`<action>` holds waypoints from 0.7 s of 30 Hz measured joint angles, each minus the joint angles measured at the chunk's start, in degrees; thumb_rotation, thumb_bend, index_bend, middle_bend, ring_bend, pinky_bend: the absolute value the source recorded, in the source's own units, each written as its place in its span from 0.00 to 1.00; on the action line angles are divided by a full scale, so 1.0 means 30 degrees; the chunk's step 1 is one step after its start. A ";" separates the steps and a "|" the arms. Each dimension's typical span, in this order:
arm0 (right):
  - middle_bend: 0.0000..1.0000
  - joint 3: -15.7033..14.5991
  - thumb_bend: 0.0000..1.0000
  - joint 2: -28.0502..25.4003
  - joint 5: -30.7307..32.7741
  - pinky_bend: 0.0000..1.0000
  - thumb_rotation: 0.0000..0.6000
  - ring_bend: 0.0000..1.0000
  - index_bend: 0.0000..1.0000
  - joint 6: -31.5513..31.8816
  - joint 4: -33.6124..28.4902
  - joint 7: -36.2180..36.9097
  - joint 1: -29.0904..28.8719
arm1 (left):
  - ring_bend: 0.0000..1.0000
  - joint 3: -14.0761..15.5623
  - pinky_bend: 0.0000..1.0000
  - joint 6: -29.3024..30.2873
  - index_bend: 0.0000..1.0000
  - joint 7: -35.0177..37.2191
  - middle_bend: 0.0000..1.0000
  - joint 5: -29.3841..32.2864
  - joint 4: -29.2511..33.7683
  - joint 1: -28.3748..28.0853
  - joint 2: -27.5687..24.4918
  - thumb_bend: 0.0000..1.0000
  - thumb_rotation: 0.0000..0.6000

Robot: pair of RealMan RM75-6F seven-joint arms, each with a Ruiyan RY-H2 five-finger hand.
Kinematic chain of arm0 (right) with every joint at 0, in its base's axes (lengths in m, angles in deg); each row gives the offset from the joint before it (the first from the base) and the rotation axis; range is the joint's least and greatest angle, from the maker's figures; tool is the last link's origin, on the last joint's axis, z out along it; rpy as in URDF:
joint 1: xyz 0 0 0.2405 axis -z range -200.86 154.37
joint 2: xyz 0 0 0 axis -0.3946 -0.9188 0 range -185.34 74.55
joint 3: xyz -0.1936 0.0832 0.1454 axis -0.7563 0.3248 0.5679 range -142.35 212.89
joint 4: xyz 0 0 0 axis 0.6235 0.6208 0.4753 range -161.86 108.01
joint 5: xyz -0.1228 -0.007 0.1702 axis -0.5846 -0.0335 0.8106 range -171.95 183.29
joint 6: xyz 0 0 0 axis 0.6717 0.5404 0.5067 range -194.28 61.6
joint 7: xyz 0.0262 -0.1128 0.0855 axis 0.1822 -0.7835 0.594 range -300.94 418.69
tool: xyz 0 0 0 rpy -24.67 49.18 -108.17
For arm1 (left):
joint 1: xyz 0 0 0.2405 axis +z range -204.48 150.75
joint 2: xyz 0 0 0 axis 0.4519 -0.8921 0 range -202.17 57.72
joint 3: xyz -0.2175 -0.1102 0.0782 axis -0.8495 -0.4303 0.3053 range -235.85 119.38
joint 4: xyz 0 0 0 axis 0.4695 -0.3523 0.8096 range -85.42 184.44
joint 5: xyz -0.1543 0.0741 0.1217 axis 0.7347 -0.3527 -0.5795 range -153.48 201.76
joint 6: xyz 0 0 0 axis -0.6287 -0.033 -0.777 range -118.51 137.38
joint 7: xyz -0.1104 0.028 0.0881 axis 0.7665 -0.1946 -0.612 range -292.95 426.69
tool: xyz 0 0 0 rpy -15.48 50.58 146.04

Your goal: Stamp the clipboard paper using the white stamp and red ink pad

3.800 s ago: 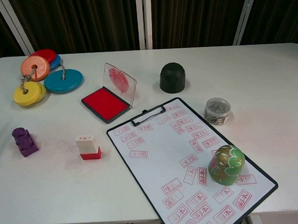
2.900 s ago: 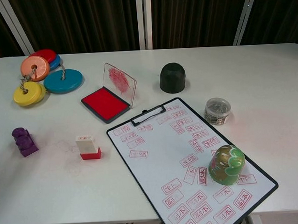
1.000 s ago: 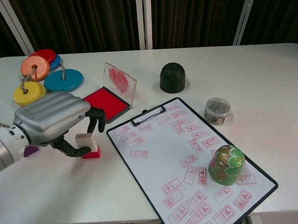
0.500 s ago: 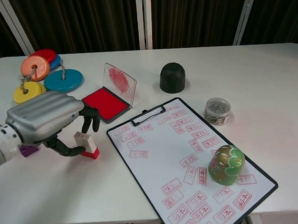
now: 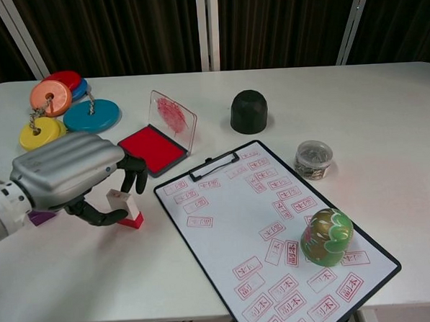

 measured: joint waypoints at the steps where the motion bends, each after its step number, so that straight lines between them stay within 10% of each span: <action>1: 0.00 -0.0002 0.27 -0.0001 0.0001 0.00 1.00 0.00 0.00 -0.0005 0.0004 0.0006 0.0001 | 0.92 0.0000 1.00 0.0033 0.48 -0.0007 0.54 -0.0006 -0.0020 -0.0005 0.0023 0.29 1.00; 21: 0.00 -0.0081 0.27 -0.0071 0.0095 0.00 1.00 0.00 0.00 -0.0388 -0.0111 -0.0071 -0.0086 | 0.94 -0.0038 1.00 -0.0134 0.60 0.0810 0.65 0.0619 -0.0209 -0.0101 0.0236 0.35 1.00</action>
